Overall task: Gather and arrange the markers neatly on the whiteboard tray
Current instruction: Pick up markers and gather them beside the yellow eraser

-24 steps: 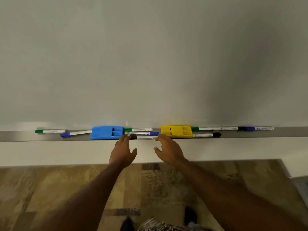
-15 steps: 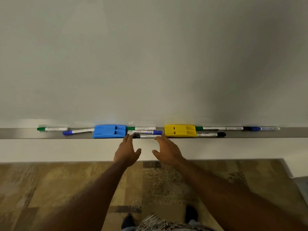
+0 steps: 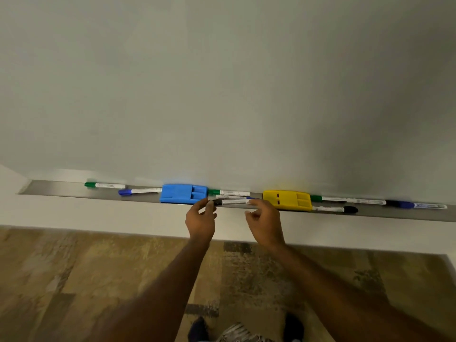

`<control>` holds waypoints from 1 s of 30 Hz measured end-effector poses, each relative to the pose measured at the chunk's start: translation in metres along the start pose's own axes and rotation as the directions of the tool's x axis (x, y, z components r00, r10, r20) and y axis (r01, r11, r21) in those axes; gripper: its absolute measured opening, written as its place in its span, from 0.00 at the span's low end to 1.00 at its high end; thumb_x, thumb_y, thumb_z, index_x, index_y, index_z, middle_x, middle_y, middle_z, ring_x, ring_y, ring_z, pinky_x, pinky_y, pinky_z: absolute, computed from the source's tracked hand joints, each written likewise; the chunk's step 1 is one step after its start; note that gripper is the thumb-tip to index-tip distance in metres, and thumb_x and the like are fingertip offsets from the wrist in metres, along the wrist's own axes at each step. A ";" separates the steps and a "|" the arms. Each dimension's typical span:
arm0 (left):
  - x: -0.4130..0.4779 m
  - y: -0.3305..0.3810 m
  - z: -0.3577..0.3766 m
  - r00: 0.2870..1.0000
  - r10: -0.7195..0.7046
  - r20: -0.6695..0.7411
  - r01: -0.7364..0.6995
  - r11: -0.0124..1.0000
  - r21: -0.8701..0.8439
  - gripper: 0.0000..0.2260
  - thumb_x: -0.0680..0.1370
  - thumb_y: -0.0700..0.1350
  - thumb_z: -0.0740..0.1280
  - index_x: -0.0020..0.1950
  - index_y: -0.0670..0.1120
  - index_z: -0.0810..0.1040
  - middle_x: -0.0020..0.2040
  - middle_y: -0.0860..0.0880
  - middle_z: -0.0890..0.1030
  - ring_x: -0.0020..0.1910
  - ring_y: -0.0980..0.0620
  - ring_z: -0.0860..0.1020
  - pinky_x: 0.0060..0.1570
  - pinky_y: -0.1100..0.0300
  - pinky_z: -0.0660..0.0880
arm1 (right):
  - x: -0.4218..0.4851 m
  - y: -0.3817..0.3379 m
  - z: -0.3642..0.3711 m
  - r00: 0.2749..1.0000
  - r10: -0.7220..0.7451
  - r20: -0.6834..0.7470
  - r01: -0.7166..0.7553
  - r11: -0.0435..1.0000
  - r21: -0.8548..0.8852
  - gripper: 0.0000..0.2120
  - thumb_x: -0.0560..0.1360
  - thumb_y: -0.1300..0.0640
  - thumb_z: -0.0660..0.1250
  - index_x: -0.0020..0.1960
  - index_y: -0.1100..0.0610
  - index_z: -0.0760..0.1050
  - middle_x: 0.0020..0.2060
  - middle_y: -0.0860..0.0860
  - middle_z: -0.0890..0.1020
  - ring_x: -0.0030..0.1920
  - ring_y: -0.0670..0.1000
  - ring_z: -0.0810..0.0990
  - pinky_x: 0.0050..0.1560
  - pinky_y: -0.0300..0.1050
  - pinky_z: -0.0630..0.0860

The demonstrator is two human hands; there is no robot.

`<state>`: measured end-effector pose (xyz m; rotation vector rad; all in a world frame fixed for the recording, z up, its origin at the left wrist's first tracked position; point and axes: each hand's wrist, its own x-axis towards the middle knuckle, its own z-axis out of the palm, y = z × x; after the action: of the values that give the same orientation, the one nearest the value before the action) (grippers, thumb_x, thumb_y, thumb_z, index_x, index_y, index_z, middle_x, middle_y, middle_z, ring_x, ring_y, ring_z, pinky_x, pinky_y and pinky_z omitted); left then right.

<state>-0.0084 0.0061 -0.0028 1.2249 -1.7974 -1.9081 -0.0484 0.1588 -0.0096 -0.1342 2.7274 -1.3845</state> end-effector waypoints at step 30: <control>0.014 -0.012 -0.024 0.982 -0.173 0.071 0.187 0.924 -0.332 0.11 0.81 0.39 0.62 0.63 0.41 0.76 0.52 0.39 0.81 0.52 0.43 0.82 0.49 0.50 0.81 | 0.081 -0.011 -0.009 0.865 -0.165 0.475 0.488 0.498 -0.717 0.10 0.74 0.55 0.69 0.54 0.53 0.76 0.48 0.54 0.82 0.46 0.56 0.80 0.41 0.46 0.74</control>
<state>0.0040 -0.0182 -0.0166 1.2680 -1.3328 -2.2407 -0.1293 0.1499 0.0021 -0.9143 2.8318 0.0852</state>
